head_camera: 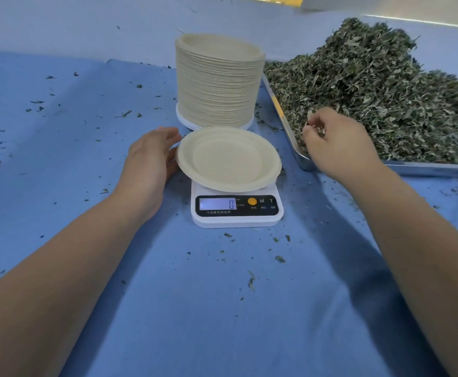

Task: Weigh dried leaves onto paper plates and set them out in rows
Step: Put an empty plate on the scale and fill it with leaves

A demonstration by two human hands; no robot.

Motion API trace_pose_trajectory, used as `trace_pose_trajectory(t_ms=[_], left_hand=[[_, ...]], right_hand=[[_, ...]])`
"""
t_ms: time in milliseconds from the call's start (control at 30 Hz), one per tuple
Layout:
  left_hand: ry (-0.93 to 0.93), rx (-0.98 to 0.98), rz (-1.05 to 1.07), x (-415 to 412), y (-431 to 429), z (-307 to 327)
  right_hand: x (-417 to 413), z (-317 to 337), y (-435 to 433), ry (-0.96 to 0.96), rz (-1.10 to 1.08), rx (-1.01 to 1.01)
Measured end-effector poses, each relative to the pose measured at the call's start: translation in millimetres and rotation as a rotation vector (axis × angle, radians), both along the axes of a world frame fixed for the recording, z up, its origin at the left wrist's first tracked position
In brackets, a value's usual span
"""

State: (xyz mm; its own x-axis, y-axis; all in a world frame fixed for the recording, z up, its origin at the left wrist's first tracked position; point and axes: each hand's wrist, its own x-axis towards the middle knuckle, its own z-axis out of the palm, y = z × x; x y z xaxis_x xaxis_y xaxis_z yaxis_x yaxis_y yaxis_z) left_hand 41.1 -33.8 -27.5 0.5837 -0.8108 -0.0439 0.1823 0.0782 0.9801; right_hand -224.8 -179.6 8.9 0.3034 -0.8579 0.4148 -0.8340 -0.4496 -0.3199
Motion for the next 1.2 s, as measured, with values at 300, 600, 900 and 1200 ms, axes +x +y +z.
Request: trace_pose_trajectory(t_ms=[300,600,900,1200], left_hand=[[-0.041,0.015,-0.018,-0.6,-2.1,-2.7],[-0.072,0.029,0.013,-1.9,-4.4,-1.8],[-0.001,0.004,0.016,3.9,-5.1,-1.8],[-0.061,0.022,0.012,3.0,-6.5,-4.2]], right_hand=[[7.3,-4.8,-40.1,0.370,-0.073,0.384],[16.6,-2.2,-52.1,0.197,-0.072,0.072],[46.6,11.8,-67.9,0.291,-0.019,0.583],[9.7,24.9,-42.9,0.324,0.077,0.218]])
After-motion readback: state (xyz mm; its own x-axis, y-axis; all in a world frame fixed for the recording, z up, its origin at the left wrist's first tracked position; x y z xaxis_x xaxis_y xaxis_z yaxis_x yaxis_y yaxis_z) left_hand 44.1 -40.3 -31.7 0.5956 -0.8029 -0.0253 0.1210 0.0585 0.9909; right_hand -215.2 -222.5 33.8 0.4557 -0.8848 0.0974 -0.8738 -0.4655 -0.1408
